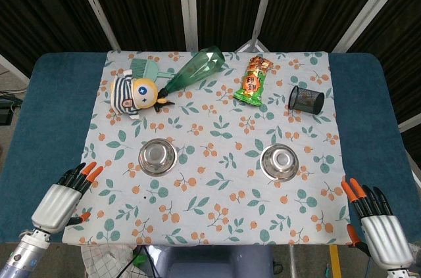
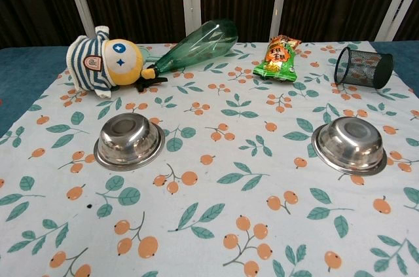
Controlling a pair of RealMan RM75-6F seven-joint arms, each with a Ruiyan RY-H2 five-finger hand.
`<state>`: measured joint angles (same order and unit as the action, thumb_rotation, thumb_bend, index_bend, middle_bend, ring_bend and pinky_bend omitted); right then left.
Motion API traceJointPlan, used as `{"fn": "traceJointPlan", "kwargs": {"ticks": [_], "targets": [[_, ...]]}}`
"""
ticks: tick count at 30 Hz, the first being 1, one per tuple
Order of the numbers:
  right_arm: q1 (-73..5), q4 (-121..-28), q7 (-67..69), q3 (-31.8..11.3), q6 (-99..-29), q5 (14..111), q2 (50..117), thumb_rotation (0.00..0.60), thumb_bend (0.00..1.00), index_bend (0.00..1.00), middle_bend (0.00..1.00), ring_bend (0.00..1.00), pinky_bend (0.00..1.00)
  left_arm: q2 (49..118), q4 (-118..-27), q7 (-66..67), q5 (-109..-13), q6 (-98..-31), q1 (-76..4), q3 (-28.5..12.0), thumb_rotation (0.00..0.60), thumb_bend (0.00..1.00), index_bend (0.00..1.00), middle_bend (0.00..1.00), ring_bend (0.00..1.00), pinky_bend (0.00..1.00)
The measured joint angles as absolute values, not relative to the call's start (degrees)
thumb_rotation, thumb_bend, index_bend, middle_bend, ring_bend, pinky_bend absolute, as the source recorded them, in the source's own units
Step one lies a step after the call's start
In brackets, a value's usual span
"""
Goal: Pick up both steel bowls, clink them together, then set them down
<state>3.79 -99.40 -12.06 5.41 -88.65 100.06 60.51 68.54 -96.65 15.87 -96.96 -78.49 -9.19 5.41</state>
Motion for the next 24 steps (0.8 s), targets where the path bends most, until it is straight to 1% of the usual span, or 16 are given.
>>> {"fn": "traceJointPlan", "kwargs": {"ticks": [7, 11, 14, 19, 24], "targets": [[3.95, -99.39, -12.07, 5.69, -89.08, 100.8, 60.46, 0.6, 0.46, 0.0, 0.0, 0.0, 0.0, 69.11, -95.27, 14.43, -98.93, -80.48, -8.96, 5.39, 0.597, 0.15, 0.0, 0.0, 0.0, 0.09], [4.01, -99.26, -12.14, 5.86, -88.9, 100.71, 60.41, 0.6, 0.46, 0.0, 0.0, 0.0, 0.0, 69.64, -94.39, 13.22, -100.96, -81.61, -9.09, 5.5, 0.522, 0.14, 0.0, 0.0, 0.0, 0.08], [4.2, -99.18, -12.17, 5.99, -89.25, 100.94, 60.33, 0.6, 0.46, 0.0, 0.0, 0.0, 0.0, 70.83, -93.3, 12.72, -102.06, -81.69, -9.49, 5.57, 0.52, 0.14, 0.0, 0.0, 0.0, 0.08], [4.34, -99.08, -11.97, 6.18, -89.38, 101.19, 60.25, 0.6, 0.46, 0.0, 0.0, 0.0, 0.0, 73.79, -91.96, 14.64, -100.77, -78.39, -10.92, 4.57, 0.524, 0.14, 0.0, 0.0, 0.0, 0.08], [3.65, -99.13, -12.18, 5.74, -87.88, 100.07, 60.55, 0.6, 0.46, 0.0, 0.0, 0.0, 0.0, 76.95, -92.02, 19.48, -96.77, -75.01, -12.58, 1.87, 0.529, 0.14, 0.0, 0.0, 0.0, 0.08]]}}
